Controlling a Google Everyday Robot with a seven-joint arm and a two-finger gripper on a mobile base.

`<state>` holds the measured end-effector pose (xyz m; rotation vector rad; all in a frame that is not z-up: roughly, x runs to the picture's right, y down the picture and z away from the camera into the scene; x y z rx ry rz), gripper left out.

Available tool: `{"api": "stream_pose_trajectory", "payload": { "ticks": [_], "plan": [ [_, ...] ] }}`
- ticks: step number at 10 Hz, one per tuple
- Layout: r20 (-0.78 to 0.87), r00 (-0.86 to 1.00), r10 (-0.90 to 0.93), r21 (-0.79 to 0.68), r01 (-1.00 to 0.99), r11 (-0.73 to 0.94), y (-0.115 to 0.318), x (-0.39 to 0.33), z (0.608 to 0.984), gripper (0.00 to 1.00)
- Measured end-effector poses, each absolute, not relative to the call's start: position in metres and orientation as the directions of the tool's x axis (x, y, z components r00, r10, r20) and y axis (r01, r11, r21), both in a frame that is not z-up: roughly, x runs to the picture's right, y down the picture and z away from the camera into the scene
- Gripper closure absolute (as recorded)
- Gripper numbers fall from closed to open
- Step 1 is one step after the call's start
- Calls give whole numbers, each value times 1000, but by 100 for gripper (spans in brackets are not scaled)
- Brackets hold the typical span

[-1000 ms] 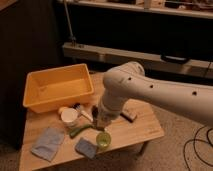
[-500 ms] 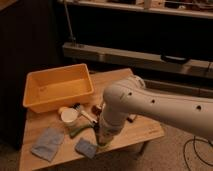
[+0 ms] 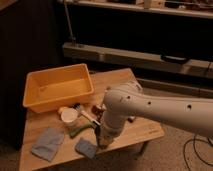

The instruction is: Stack cups on top of each other

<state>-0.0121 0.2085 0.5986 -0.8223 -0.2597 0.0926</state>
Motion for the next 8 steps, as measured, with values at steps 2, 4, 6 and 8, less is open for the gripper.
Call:
{"api": "stream_pose_trajectory", "payload": {
  "ticks": [2,4,6,8],
  "plan": [
    [183,966,185,-746,14,666,216,-13,610,100],
    [174,967,188,-751,7,661,220,-14,619,100],
    [163,967,194,-749,-6,662,219,-13,629,100],
    [155,968,198,-746,-16,666,217,-12,639,100]
  ]
}}
